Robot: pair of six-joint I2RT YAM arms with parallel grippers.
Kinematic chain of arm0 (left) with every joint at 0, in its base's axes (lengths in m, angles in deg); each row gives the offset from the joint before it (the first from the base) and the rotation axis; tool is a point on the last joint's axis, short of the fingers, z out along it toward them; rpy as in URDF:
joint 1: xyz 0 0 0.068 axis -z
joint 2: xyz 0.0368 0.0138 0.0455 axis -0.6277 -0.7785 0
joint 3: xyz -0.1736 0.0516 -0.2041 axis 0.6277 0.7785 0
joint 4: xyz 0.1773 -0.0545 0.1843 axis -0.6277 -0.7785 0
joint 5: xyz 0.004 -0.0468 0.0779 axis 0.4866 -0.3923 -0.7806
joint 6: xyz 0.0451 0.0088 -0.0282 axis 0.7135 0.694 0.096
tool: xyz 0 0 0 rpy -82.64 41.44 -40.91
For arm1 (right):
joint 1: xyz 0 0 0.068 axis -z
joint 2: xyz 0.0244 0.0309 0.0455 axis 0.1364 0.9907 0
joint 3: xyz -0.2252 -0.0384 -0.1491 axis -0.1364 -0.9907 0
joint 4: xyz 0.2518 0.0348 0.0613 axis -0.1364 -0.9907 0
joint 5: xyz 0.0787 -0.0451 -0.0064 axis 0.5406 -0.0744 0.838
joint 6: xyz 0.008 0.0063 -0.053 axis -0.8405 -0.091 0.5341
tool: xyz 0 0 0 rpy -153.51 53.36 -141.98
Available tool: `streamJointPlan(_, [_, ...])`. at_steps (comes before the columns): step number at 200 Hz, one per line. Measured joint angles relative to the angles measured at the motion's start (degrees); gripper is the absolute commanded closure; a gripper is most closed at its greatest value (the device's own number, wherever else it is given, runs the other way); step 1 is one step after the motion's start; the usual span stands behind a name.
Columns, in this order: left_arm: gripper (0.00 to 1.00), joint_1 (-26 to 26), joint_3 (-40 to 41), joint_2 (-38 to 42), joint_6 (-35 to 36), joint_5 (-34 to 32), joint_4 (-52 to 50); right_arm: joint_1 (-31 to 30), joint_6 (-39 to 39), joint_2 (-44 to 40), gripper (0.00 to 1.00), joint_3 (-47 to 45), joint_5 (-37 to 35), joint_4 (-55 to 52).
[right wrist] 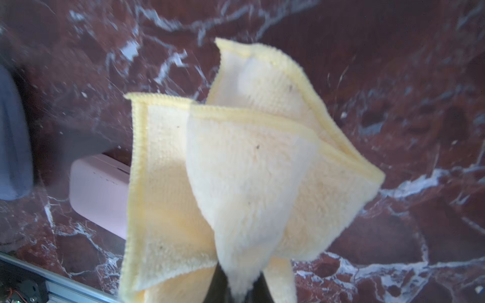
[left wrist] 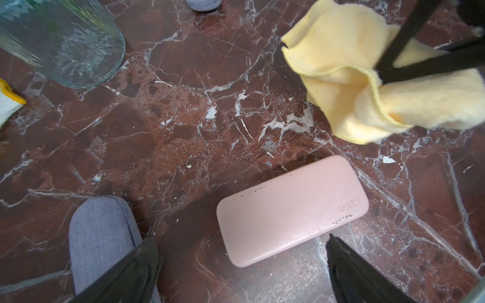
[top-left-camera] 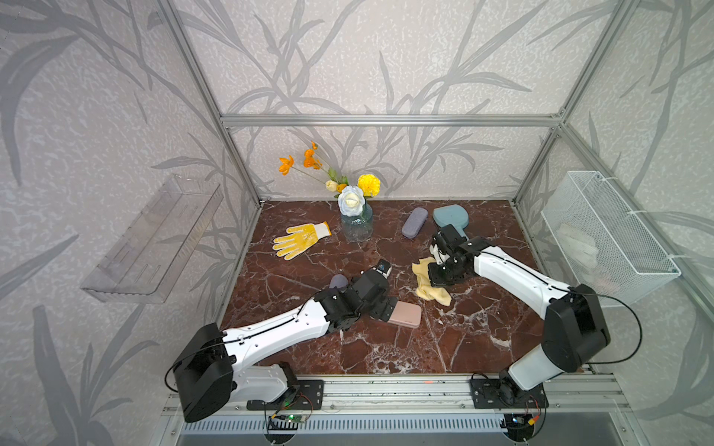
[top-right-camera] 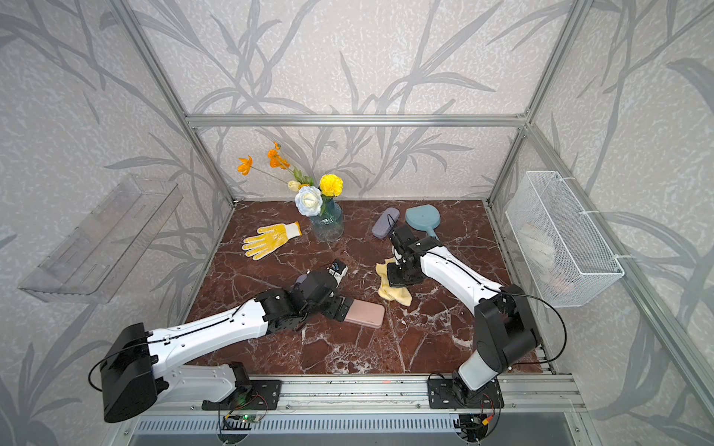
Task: Wipe the eyeglass case
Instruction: Adjust the eyeglass case at the center of the board, then wipe the dirt from the eyeglass case.
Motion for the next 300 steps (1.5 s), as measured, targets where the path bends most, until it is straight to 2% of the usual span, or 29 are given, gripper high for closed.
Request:
streamJointPlan(9, [0.11, -2.56, -0.24, -2.16, 0.07, 2.95, 0.28, -0.07, -1.18, -0.42, 1.0, -2.93, 0.42, 0.24])
streamJointPlan(32, [0.12, -8.92, -1.53, -8.11, -2.45, 9.92, 0.42, -0.26, -3.61, -0.44, 1.0, -7.56, 0.46, 0.81])
streamJointPlan(50, [0.12, -10.08, -1.57, -10.38, -4.81, 13.88, 0.44, -0.26, -4.24, 0.13, 1.0, -8.0, 0.37, 1.29])
streamJointPlan(92, [0.11, -9.75, 1.01, -11.15, -10.97, 22.43, 5.97, -1.01, -4.5, 4.72, 1.0, -7.19, 0.37, 3.74])
streamJointPlan(139, [0.14, -8.98, 5.27, -11.13, -16.79, 27.04, 10.29, -2.82, -4.48, 9.14, 1.0, 0.02, 0.5, 3.89])
streamJointPlan(164, [0.14, -6.16, 7.1, -10.03, -20.06, 27.69, 11.52, -3.04, -3.52, 11.93, 1.0, 5.4, 0.5, 3.58])
streamJointPlan(197, [0.13, 0.46, 7.54, -5.75, -21.86, 26.1, 10.16, -3.04, -0.83, 14.01, 1.0, 10.49, -1.05, 1.68])
streamJointPlan(230, [0.1, 5.25, 4.87, -4.63, -16.55, 17.27, 2.71, -3.04, 2.45, 13.07, 1.0, 10.62, -6.84, -1.49])
streamJointPlan(269, [0.05, 6.27, 0.92, -6.84, -2.14, 6.14, 0.61, -4.35, 3.85, 4.87, 1.0, 7.37, -11.45, -5.51])
streamJointPlan(300, [0.04, 7.06, 0.68, -9.25, 8.74, 7.63, 3.69, -9.03, 2.8, 0.48, 1.0, 5.62, -11.76, -7.39])
